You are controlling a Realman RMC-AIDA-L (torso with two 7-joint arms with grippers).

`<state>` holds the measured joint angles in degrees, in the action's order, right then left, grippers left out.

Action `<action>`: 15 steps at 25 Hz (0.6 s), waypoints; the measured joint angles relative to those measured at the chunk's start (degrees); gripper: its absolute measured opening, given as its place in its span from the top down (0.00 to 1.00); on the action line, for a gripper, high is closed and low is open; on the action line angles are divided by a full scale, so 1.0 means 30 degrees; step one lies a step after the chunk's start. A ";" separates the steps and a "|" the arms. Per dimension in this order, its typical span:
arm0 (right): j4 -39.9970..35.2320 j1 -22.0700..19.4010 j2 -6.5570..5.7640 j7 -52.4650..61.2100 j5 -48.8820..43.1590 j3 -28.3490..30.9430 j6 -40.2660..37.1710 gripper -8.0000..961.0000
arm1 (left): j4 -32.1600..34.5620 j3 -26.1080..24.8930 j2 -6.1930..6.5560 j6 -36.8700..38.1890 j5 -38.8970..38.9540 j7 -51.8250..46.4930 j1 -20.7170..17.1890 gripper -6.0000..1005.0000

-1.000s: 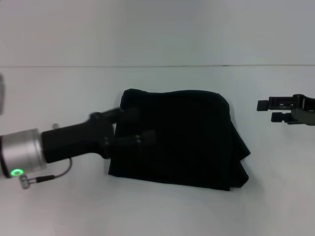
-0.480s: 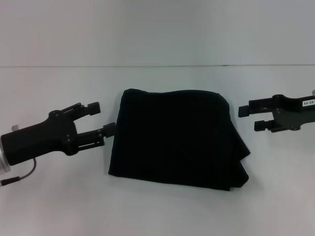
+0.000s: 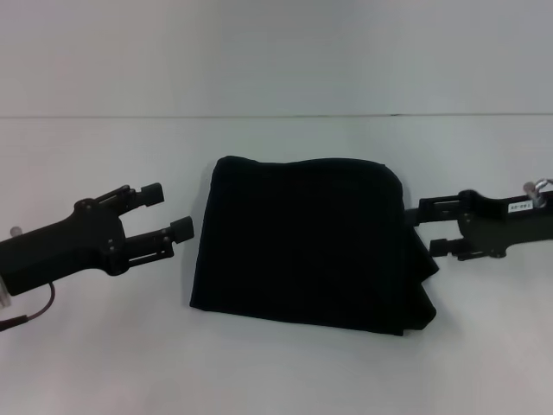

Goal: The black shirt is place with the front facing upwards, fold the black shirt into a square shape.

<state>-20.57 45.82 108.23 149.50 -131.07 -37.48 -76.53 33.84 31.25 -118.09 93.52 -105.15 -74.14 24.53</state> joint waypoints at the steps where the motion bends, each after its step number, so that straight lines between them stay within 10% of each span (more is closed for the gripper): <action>1: 0.0027 -0.0007 0.0092 -0.0007 0.0010 0.0021 0.0073 0.14 | -0.0001 0.0011 -0.0008 -0.0052 -0.0005 0.0008 -0.0017 0.13; 15: 0.0061 0.0169 0.0960 -0.0388 0.0020 0.0079 0.0418 0.14 | -0.0002 -0.0039 -0.0008 -0.0229 -0.0018 0.0238 -0.0117 0.13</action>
<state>-20.39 46.33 111.11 148.34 -131.01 -37.24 -75.28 33.83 31.14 -118.11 92.83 -105.21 -73.43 24.18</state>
